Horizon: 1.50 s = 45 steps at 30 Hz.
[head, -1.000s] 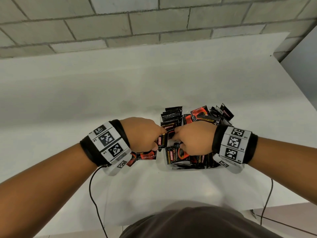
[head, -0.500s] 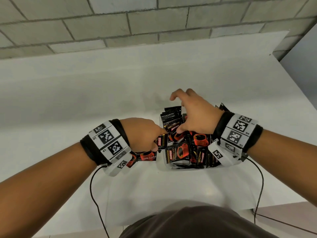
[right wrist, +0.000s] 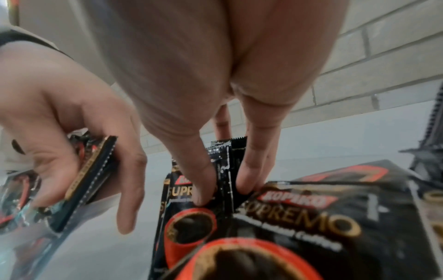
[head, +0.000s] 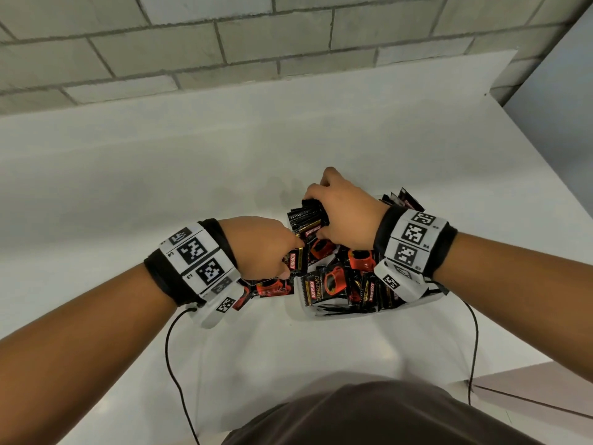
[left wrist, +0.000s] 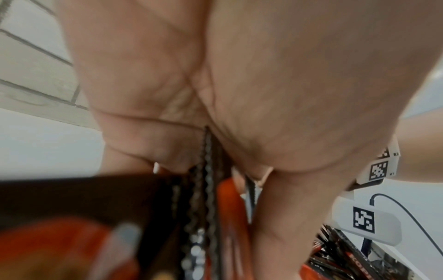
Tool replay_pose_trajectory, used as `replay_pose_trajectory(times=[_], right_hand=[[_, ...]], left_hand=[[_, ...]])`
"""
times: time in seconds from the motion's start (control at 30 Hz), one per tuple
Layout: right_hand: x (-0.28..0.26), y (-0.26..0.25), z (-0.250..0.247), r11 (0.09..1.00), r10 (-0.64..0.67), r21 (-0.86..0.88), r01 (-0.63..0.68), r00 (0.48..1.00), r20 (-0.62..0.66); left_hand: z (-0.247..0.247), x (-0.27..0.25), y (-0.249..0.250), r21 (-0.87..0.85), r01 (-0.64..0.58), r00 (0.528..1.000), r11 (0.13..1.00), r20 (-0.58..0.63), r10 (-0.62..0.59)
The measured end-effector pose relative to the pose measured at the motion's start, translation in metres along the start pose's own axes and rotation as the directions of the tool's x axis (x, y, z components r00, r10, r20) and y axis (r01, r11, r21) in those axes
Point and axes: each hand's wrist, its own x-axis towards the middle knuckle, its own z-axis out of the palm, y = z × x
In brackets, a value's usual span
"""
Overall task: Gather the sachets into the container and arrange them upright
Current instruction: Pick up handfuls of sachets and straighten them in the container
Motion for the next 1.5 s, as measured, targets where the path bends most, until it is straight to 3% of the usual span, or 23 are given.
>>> replay_pose_trajectory(times=[0.27,0.53,0.7,1.1,1.2,1.3,1.4,1.5], right_hand=[[-0.002,-0.007,0.01,0.999,0.016,0.036,-0.017,0.999,0.031],[-0.007,-0.003,-0.003,1.0,0.006,0.008,-0.006,1.0,0.015],[-0.007,-0.003,-0.006,0.996,0.018,0.084,-0.02,1.0,0.021],[-0.008,-0.002,-0.004,0.993,-0.003,0.116,-0.002,0.999,0.044],[-0.011,-0.003,-0.01,0.994,-0.012,0.105,0.006,0.999,0.052],[-0.021,-0.001,-0.028,0.99,-0.013,0.137,0.01,1.0,0.021],[-0.037,0.001,-0.047,0.954,-0.028,0.299,0.037,0.999,-0.035],[-0.048,-0.012,-0.055,0.861,-0.034,0.505,0.065,0.997,-0.072]], left_hand=[[0.0,-0.002,0.0,-0.048,-0.048,0.998,0.998,-0.051,0.046],[0.0,-0.001,-0.002,-0.032,-0.059,0.998,0.998,-0.013,0.059],[0.001,0.0,0.001,-0.015,-0.074,0.996,0.997,0.04,0.075],[0.004,0.0,-0.001,0.004,-0.042,0.999,0.999,0.01,0.042],[0.001,-0.008,-0.005,-0.072,-0.052,0.999,0.996,-0.004,0.052],[-0.005,-0.022,-0.022,-0.287,-0.099,0.994,0.953,-0.07,0.082],[-0.013,-0.036,-0.036,-0.491,-0.131,0.98,0.862,-0.194,0.039],[-0.013,-0.037,-0.032,-0.616,-0.207,0.952,0.76,-0.307,0.01]])
